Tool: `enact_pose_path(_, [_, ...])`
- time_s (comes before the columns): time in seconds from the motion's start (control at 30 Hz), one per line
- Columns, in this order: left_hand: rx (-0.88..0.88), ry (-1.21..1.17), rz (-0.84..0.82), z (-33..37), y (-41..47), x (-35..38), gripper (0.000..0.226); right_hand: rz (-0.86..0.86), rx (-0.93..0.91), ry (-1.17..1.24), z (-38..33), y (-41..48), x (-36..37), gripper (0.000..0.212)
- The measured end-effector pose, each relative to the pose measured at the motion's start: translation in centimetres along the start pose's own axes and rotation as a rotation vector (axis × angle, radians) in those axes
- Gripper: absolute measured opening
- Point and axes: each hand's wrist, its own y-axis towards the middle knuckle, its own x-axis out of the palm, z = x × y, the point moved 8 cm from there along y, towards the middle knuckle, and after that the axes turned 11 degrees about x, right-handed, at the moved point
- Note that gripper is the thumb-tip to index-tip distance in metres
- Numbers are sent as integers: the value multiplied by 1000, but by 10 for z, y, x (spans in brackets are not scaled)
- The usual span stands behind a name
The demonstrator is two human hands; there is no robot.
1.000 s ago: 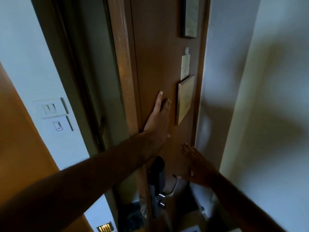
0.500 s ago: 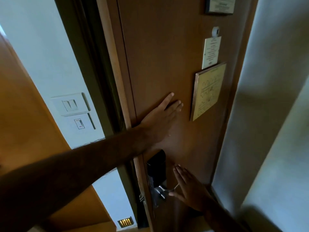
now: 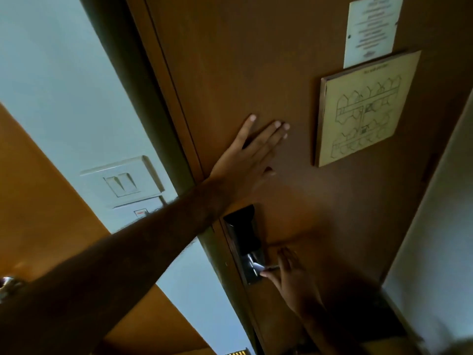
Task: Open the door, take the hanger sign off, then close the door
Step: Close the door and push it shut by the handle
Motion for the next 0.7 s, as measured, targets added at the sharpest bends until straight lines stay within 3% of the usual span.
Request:
enact_pose_path(0.17, [-127,-111,61,-9,-3,72,82,-165,115,-54,-2,77,70,97])
enact_pose_path(0.27, [-215,-86,76,-15,0,110,81,-82,104,-103,-9,116,89,104])
enact_pose_path(0.43, [-329,-167,109,-16,12,157,77,-141,166,-121,-24,156,105,101])
enact_pose_path(0.7, [-370,-162,189,-22,19,196,78,-38,141,-116,-32,191,109,112])
